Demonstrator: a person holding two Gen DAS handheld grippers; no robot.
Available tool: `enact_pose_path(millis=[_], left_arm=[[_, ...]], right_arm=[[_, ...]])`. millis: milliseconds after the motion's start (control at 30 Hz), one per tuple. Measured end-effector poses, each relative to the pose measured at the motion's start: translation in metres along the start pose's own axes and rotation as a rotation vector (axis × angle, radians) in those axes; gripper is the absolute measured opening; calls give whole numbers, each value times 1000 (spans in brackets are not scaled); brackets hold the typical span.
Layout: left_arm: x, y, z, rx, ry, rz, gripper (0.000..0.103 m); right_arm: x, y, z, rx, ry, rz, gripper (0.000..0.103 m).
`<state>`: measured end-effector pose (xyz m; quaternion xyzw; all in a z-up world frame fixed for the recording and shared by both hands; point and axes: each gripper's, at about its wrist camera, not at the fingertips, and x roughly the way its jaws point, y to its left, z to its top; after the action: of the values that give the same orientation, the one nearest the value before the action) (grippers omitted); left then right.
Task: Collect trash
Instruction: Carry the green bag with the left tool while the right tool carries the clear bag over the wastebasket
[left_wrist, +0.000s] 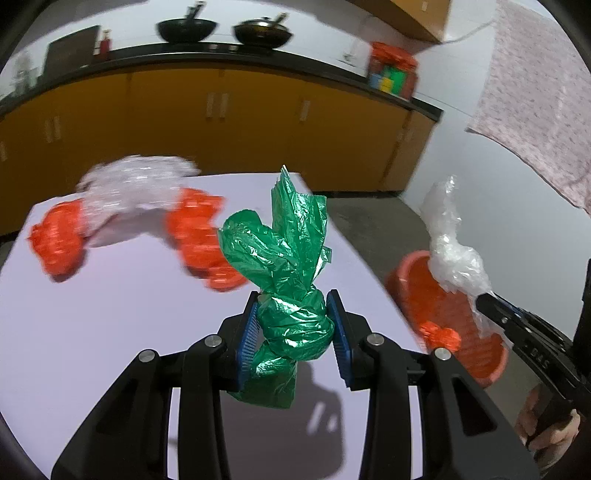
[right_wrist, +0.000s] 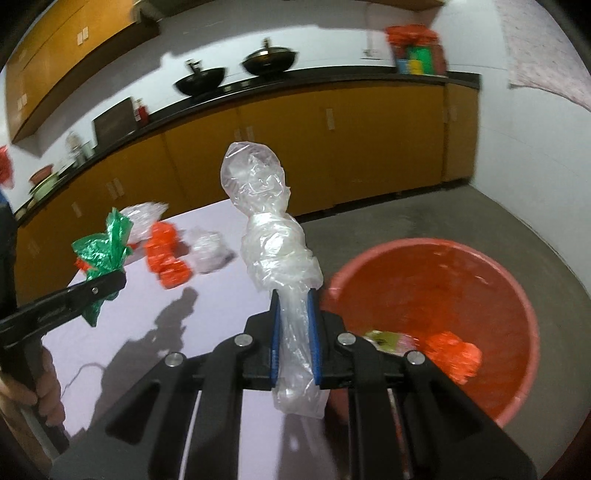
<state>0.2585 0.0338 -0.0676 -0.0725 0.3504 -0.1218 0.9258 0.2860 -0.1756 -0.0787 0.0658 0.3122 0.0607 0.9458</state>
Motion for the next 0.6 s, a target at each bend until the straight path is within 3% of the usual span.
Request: enact_pose_path(millis=[167, 600], left_arm=[[13, -37, 4, 43, 11, -68, 37], [39, -98, 0, 152, 53, -158, 37]], right_arm=[[-13, -32, -3, 60, -18, -61, 14], [-28, -85, -13, 138, -43, -146, 14]])
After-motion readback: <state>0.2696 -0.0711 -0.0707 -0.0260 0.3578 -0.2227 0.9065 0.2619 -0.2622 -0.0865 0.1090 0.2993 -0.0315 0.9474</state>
